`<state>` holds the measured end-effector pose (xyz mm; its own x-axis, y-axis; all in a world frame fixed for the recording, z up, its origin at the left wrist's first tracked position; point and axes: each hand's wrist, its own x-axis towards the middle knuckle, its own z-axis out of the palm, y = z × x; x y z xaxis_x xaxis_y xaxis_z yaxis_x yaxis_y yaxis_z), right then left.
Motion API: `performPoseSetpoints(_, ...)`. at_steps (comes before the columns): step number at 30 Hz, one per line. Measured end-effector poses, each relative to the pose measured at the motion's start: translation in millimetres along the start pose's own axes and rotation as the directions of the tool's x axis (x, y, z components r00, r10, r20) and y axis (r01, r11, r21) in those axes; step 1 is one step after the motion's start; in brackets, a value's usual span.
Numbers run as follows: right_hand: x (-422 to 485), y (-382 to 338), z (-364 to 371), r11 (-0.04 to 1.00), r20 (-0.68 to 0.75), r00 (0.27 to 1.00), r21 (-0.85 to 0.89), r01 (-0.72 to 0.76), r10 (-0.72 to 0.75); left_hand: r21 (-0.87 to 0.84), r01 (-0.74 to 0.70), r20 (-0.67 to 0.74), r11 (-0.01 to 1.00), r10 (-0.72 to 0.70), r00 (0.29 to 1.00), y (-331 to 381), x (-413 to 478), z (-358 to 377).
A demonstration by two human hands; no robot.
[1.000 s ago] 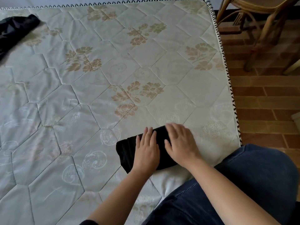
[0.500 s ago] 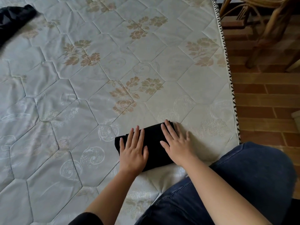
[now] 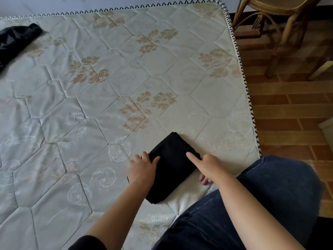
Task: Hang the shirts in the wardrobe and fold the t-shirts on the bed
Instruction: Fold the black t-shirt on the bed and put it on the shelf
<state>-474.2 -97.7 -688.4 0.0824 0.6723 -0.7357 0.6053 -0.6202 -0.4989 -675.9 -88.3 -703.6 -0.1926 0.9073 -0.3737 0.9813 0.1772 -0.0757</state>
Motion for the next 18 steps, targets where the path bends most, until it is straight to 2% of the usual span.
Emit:
performPoseSetpoints(2, 1, 1, 8, 0.993, 0.134, 0.991, 0.116, -0.035, 0.019, -0.108, 0.066, 0.051, 0.992, -0.061, 0.997, 3, -6, 1)
performPoseSetpoints(3, 3, 2, 11, 0.987, 0.145, 0.989, 0.162, -0.016, -0.007, -0.174, 0.088, 0.072, 0.981, -0.077, 0.994, 5, -9, 2)
performPoseSetpoints(7, 16, 3, 12, 0.945, -0.008, 0.996, 0.315, 0.089, -0.091, -0.365, 0.123, 0.163, 0.923, -0.067, 0.984, 18, -18, -3)
performPoseSetpoints(10, 13, 3, 5, 0.904, 0.001, 0.996, 0.419, 0.081, -0.090, -0.462, 0.132, 0.264, 0.877, -0.007, 0.965, 25, -19, -8)
performPoseSetpoints(13, 12, 4, 1, 0.868, 0.047, 0.998, 0.496, 0.019, -0.049, -0.695, 0.264, 0.415, 0.669, 0.073, 0.907, 27, -19, -10)
performPoseSetpoints(16, 14, 6, -2, 0.826, 0.096, 0.995, 0.562, -0.033, -0.026, -0.793, 0.364, 0.477, 0.489, 0.126, 0.870, 26, -18, -10)
performPoseSetpoints(18, 10, 5, -4, 0.791, 0.145, 0.988, 0.609, -0.053, -0.046, -0.828, 0.461, 0.528, 0.317, 0.166, 0.833, 23, -18, -11)
